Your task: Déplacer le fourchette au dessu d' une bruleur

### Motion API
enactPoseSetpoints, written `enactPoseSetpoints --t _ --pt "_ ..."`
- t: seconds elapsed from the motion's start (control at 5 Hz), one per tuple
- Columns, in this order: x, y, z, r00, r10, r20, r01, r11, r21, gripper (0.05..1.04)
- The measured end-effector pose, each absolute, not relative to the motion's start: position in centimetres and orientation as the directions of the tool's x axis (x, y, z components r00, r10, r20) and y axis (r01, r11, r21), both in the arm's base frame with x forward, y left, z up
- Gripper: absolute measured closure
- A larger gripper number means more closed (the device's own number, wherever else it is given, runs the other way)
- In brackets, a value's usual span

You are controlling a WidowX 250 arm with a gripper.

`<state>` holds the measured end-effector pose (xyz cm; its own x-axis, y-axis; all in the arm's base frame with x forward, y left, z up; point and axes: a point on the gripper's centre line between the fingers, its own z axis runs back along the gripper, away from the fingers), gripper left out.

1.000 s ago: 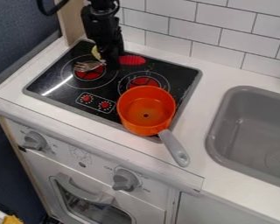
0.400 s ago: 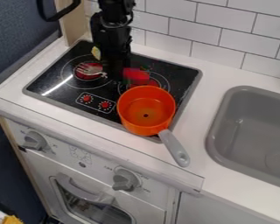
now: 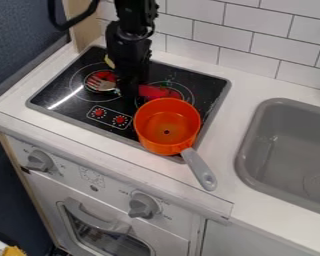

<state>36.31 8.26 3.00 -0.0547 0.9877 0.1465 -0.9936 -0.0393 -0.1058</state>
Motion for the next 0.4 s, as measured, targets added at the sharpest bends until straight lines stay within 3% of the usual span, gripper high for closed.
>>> enactPoseSetpoints --t 0.2,0.4 --pt "35.70 8.09 2.58 -0.084 0.984 0.157 -0.994 -0.071 -0.086 0.330" --pt "35.98 7.63 2.97 -0.052 0.990 0.128 -0.996 -0.042 -0.082 0.091"
